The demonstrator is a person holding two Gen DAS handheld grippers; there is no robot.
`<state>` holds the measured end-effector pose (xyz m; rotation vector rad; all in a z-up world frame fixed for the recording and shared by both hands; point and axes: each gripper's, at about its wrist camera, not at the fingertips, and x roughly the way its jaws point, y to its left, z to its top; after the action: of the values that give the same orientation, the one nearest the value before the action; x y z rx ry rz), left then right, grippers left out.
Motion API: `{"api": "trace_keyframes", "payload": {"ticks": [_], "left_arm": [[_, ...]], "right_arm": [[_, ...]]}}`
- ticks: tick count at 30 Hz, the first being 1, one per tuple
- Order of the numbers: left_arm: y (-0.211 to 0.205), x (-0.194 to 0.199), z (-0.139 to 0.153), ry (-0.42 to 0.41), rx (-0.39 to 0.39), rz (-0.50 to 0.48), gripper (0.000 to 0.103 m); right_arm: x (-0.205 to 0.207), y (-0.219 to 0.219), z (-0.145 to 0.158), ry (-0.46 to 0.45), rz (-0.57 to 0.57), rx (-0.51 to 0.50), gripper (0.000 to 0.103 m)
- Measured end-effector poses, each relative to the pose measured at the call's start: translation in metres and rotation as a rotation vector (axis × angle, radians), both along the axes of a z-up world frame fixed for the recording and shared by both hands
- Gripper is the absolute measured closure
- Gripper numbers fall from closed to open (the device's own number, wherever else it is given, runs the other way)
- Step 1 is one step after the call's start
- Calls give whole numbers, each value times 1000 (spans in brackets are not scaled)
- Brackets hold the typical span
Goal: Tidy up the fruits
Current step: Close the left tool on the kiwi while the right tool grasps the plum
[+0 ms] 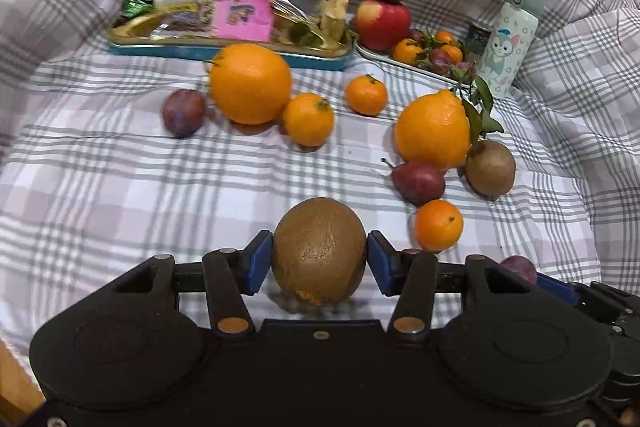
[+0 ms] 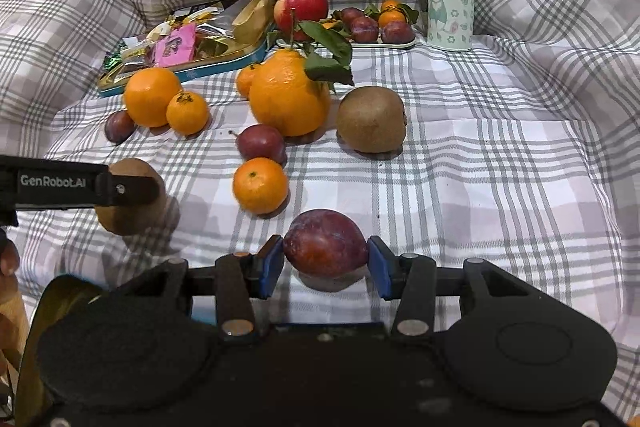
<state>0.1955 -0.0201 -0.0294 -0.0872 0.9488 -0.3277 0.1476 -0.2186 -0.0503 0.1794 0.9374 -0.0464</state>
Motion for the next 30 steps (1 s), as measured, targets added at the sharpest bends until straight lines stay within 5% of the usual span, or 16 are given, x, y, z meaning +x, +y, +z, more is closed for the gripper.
{"api": "trace_keyframes", "payload": {"ticks": [30], "left_arm": [[40, -147, 10, 24, 83, 30, 46]], "right_arm": [[-144, 41, 27, 19, 64, 31, 55]]}}
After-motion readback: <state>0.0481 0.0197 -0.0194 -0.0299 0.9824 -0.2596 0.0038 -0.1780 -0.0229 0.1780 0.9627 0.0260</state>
